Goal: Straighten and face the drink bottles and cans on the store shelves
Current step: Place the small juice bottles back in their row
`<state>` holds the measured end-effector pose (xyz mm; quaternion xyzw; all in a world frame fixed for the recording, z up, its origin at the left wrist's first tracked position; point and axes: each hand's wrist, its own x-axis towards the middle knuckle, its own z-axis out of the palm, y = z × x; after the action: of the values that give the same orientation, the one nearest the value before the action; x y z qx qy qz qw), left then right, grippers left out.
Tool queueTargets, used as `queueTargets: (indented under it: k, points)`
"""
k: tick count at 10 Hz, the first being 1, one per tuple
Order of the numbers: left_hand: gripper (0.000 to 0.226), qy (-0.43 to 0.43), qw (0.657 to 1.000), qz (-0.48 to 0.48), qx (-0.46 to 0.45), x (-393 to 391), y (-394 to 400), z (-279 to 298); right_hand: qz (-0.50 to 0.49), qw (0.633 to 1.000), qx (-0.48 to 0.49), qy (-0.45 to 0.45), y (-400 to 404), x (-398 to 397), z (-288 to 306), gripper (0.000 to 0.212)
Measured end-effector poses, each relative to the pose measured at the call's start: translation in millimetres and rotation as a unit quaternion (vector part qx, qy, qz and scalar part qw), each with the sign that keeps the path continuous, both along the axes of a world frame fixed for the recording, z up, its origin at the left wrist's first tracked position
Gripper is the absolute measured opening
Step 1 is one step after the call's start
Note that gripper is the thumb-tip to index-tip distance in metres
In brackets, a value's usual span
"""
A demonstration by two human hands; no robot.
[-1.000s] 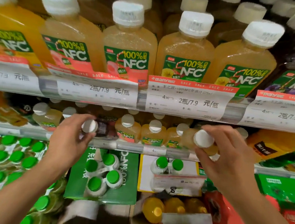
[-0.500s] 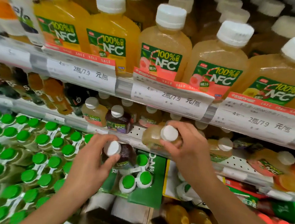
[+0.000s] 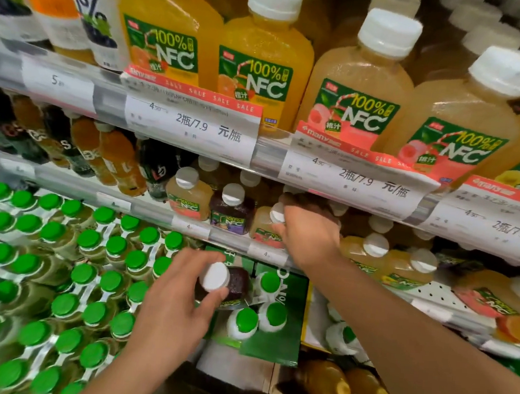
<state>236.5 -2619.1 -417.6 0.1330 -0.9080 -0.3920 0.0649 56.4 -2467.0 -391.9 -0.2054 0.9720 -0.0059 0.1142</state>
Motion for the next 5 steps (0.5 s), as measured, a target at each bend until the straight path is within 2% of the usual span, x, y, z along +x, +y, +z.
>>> queueTargets:
  k: [2, 3, 4, 5]
  points:
    - [0.043, -0.010, 1.000, -0.008, 0.019, -2, -5, -6, -0.033, 0.997, -0.002, -0.063, 12, -7, 11, 0.044]
    - [0.042, -0.015, 0.999, -0.010, 0.029, -3, -7, -8, -0.076, 0.996, 0.026, -0.038, 41, 0, 13, 0.037]
    - [0.041, -0.017, 0.999, -0.018, 0.025, -7, -7, -8, -0.098, 0.992, 0.047, -0.070, 56, -4, 15, 0.039]
    - [0.040, -0.017, 0.999, -0.025, 0.026, -10, -4, -7, -0.045, 0.991, 0.091, -0.088, 53, -13, 18, 0.031]
